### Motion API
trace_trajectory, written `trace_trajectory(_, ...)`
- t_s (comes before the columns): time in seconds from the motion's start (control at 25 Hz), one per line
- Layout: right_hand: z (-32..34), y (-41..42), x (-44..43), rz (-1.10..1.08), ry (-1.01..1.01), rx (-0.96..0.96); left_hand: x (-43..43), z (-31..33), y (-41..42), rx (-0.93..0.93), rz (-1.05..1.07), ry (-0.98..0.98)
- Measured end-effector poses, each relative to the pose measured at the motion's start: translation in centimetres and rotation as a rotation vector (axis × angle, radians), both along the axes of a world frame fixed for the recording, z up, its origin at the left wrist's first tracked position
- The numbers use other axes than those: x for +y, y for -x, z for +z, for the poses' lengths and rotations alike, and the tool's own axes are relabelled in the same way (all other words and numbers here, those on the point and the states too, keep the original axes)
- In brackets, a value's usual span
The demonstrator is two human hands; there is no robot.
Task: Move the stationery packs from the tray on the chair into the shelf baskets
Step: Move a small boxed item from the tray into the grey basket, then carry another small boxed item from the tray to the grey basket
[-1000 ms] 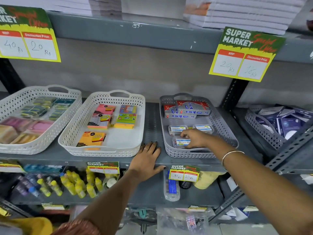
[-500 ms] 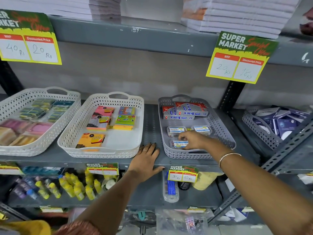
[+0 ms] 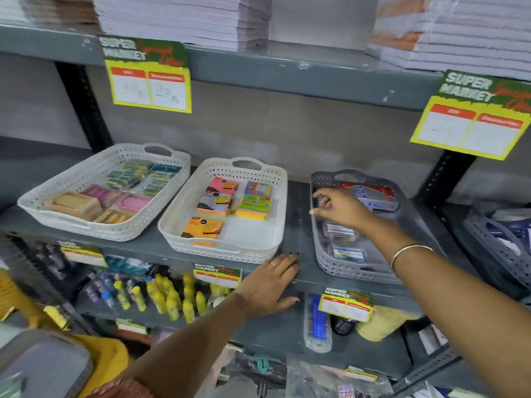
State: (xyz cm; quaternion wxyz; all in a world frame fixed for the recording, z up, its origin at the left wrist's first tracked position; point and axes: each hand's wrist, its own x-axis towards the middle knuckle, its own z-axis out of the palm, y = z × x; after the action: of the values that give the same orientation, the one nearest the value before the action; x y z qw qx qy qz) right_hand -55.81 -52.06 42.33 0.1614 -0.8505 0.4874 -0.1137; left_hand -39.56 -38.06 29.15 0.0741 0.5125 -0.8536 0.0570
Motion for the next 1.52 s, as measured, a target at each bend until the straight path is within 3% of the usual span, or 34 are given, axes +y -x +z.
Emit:
trace_trajectory(0.2,2.1,-12.3,2.0,0.132,0.129,-0.220,5.6,-0.7,-8.7,0.028,0.117,0.091)
trace_trajectory(0.44,1.5,-31.3,10.2,0.398,0.099,-0.316,17.1,-5.3,-24.1,0.050,0.581,-0.042)
trace_trajectory(0.64,-4.3,-45.4,18.8,0.615,-0.042,-0.326,27.8,-12.2,-33.9,0.194,0.967,-0.226)
trace_trajectory(0.8,-14.0,-53.8,24.3,0.774,-0.189,-0.120,35.3,-19.3,-37.1,0.299,1.156,-0.355)
trace_trajectory(1.04,-30.0,-59.2,30.3,1.055,-0.303,0.254,40.4,-28.0,-37.3,0.374,1.286,-0.488)
trace_trajectory(1.24,-40.3,-59.8,34.7,1.348,-0.197,0.506,42.6,-33.3,-36.6,0.398,1.325,-0.564)
trace_trajectory(1.52,-46.9,-60.4,38.4,1.620,0.079,0.574,43.3,-35.1,-36.0,0.420,1.427,-0.522)
